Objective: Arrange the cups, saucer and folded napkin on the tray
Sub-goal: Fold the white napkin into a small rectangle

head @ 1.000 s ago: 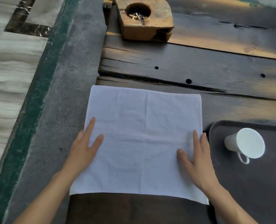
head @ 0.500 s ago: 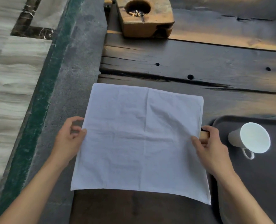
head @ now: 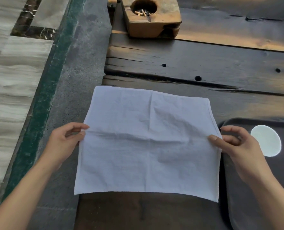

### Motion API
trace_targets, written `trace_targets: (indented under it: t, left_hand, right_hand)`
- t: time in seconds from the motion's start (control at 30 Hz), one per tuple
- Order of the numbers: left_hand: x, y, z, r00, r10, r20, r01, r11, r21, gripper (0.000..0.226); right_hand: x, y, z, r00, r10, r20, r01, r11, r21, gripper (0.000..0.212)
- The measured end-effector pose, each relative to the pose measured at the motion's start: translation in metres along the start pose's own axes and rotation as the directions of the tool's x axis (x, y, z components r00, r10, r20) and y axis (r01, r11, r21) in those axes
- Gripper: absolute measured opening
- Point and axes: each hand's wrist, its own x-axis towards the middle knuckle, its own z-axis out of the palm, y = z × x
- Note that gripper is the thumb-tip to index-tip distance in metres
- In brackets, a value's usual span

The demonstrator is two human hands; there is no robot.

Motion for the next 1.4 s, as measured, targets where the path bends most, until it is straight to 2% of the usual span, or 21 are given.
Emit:
trace_targets:
  t: [0.23,0.33,0.4,0.47,0.53,0.63,0.77,0.87,0.93,1.03,1.17,1.3,1.4]
  left_hand:
    - [0.002,0.008,-0.022,0.998,0.044,0.038,-0.045,0.998,0.040,0.028]
    - [-0.001,0.019,-0.034,0.993,0.106,0.059,-0.112,0.988,0.107,0.027]
    - [-0.002,0.026,-0.039,0.987,0.149,0.051,-0.154,0.982,0.105,0.024]
    - [-0.006,0.038,-0.043,0.977,0.206,0.047,-0.211,0.970,0.118,0.020]
    - [-0.006,0.047,-0.049,0.962,0.266,0.056,-0.272,0.950,0.153,0.016]
    - [-0.009,0.060,-0.057,0.942,0.328,0.076,-0.336,0.916,0.217,0.023]
    - [-0.009,0.075,-0.059,0.889,0.448,0.090,-0.453,0.836,0.311,0.020]
    - [-0.004,0.086,-0.060,0.822,0.551,0.142,-0.551,0.706,0.445,0.022]
    - [0.000,0.097,-0.059,0.761,0.626,0.171,-0.615,0.613,0.496,0.016]
    - [0.006,0.112,-0.057,0.678,0.718,0.155,-0.661,0.504,0.555,0.017]
    - [0.014,0.111,-0.056,0.617,0.782,0.093,-0.687,0.477,0.548,0.018]
    - [0.005,0.080,-0.051,0.648,0.757,0.082,-0.678,0.526,0.513,0.012]
    - [-0.016,0.049,-0.043,0.712,0.692,0.124,-0.637,0.560,0.530,0.011]
  right_hand:
    - [-0.004,-0.016,-0.015,0.985,-0.175,0.001,0.174,0.974,-0.143,0.012]
    - [-0.005,-0.030,-0.026,0.984,-0.166,0.065,0.175,0.968,-0.178,0.020]
    - [-0.005,-0.039,-0.035,0.978,-0.141,0.156,0.176,0.956,-0.234,0.031]
    - [-0.009,-0.051,-0.041,0.972,-0.119,0.203,0.180,0.932,-0.315,0.034]
    - [-0.009,-0.057,-0.045,0.971,-0.146,0.192,0.219,0.865,-0.451,0.031]
    - [-0.010,-0.063,-0.050,0.968,-0.181,0.172,0.249,0.766,-0.593,0.026]
    - [0.000,-0.065,-0.065,0.945,-0.275,0.176,0.324,0.730,-0.602,0.022]
    - [0.010,-0.070,-0.077,0.908,-0.372,0.195,0.411,0.693,-0.592,0.016]
    - [0.016,-0.078,-0.086,0.884,-0.415,0.216,0.457,0.666,-0.590,0.022]
    - [0.018,-0.091,-0.090,0.850,-0.486,0.203,0.515,0.687,-0.512,0.028]
    - [0.014,-0.092,-0.089,0.783,-0.589,0.200,0.595,0.615,-0.518,0.017]
    - [0.008,-0.065,-0.084,0.778,-0.594,0.204,0.585,0.567,-0.580,0.010]
    - [-0.003,-0.029,-0.073,0.811,-0.552,0.194,0.523,0.535,-0.664,0.022]
